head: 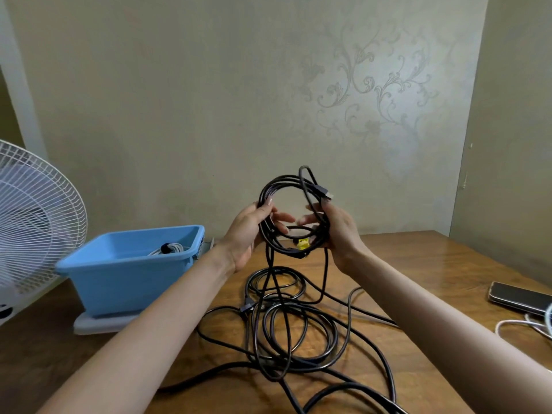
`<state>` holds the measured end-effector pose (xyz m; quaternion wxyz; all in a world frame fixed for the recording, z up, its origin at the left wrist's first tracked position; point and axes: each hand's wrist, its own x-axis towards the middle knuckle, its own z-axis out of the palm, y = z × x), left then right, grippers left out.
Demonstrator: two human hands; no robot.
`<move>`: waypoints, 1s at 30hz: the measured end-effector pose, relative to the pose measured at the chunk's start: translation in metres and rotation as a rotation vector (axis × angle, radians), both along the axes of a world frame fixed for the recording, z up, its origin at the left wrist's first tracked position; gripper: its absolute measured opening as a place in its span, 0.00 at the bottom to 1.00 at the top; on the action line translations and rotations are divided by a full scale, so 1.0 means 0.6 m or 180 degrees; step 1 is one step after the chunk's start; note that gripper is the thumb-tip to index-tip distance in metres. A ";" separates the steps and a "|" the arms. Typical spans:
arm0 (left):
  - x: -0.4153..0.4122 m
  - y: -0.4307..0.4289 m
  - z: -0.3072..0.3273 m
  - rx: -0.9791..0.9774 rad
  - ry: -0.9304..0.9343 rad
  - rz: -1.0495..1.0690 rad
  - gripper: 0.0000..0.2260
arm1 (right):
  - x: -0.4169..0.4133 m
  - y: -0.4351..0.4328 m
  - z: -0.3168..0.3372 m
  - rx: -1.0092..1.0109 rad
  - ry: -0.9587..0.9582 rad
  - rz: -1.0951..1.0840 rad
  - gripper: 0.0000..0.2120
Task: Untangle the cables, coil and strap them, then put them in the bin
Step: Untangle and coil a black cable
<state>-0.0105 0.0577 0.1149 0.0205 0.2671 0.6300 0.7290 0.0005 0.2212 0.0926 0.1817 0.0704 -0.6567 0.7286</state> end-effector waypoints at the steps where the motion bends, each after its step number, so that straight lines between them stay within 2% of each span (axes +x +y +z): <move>1: 0.001 0.001 -0.001 -0.0011 -0.0088 -0.0049 0.15 | -0.002 -0.005 0.002 0.0201 0.0018 -0.0291 0.16; 3: 0.000 -0.002 -0.001 -0.0120 -0.0172 -0.0147 0.28 | -0.005 -0.012 0.002 0.0766 0.0155 -0.0768 0.13; 5: 0.005 -0.003 0.002 -0.0601 0.0068 -0.0040 0.41 | -0.012 -0.012 0.000 0.1218 0.0261 -0.1140 0.13; 6: 0.009 0.000 0.001 -0.0832 0.0150 0.0085 0.43 | -0.014 -0.011 -0.001 0.1320 0.0298 -0.1260 0.13; 7: 0.010 0.002 -0.002 -0.0984 0.0173 0.0234 0.40 | -0.015 -0.012 -0.002 0.1351 0.0347 -0.1313 0.12; 10: 0.007 0.009 -0.009 -0.0731 0.0233 0.0680 0.16 | -0.012 -0.014 -0.002 0.1254 0.0541 -0.1063 0.11; 12: 0.002 0.001 -0.009 -0.0271 0.0210 0.0638 0.13 | -0.007 -0.008 -0.001 0.0875 0.0461 -0.0356 0.12; 14: -0.006 -0.008 -0.005 0.0328 0.0094 0.0416 0.13 | -0.004 0.007 0.000 0.0556 0.0111 0.0547 0.18; 16: -0.015 -0.016 0.000 0.0754 0.0046 0.0241 0.14 | -0.003 0.022 -0.009 0.0526 -0.0152 0.1140 0.22; 17: -0.017 -0.019 0.005 0.1000 0.0010 0.0107 0.15 | -0.005 0.029 -0.017 0.0590 -0.0190 0.1274 0.19; 20: -0.019 -0.033 0.022 0.1763 -0.0430 -0.0435 0.16 | -0.015 0.046 -0.046 0.0683 -0.0190 0.1040 0.12; 23: -0.023 -0.043 0.033 0.2215 -0.0627 -0.0846 0.17 | -0.023 0.065 -0.058 -0.0201 -0.0071 0.0700 0.11; 25: -0.023 -0.043 0.035 0.2368 -0.0694 -0.1032 0.16 | -0.030 0.071 -0.056 -0.0535 0.0037 0.0169 0.04; 27: -0.016 -0.036 0.037 0.2397 -0.0746 -0.1263 0.15 | -0.032 0.064 -0.047 -0.0411 0.0112 -0.0353 0.03; 30: -0.001 -0.012 0.037 0.2320 -0.0816 -0.1632 0.18 | -0.031 0.024 -0.038 0.0208 0.0447 -0.0328 0.07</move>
